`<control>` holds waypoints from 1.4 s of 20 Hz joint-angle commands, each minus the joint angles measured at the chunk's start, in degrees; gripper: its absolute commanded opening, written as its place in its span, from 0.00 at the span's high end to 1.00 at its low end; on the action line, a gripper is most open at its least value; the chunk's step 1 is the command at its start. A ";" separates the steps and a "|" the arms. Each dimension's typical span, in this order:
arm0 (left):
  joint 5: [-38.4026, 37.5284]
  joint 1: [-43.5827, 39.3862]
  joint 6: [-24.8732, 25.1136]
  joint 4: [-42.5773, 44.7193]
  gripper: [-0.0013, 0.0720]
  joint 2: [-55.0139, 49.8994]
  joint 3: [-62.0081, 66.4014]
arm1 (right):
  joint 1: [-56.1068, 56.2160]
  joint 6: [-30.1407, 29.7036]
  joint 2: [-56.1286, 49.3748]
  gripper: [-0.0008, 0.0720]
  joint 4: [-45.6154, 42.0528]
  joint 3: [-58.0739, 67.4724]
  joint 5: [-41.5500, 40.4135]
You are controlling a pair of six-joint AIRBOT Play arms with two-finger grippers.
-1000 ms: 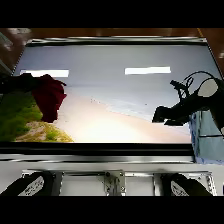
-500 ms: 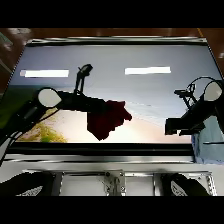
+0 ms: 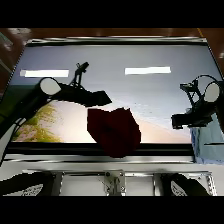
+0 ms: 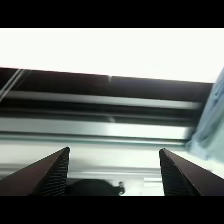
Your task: Fold the shirts.
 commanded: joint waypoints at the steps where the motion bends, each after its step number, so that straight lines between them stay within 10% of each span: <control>1: -15.61 14.95 -0.68 3.72 0.08 3.23 2.01 | -0.04 -0.81 -0.59 0.06 -3.58 -0.02 -8.33; 4: -20.96 20.22 -2.84 13.86 0.08 6.34 -5.16 | -0.04 -1.64 -6.19 0.06 7.37 -0.02 -9.68; 9: -12.15 15.04 -2.36 6.95 0.07 6.51 -24.76 | -0.02 -8.13 -18.25 0.06 28.00 -0.02 -6.14; 23: 13.51 2.73 -2.36 -8.35 0.12 -6.75 -30.75 | -0.02 -11.98 -20.70 0.12 29.90 -11.06 -13.05; 25: 16.59 1.90 -2.34 -9.53 0.65 -6.84 -30.75 | -0.02 -11.98 -20.70 0.12 31.95 -13.77 -14.78; 28: 17.66 0.81 -1.33 -9.53 0.92 -6.88 -30.75 | 0.02 -11.98 -20.70 0.12 34.99 -17.00 -17.20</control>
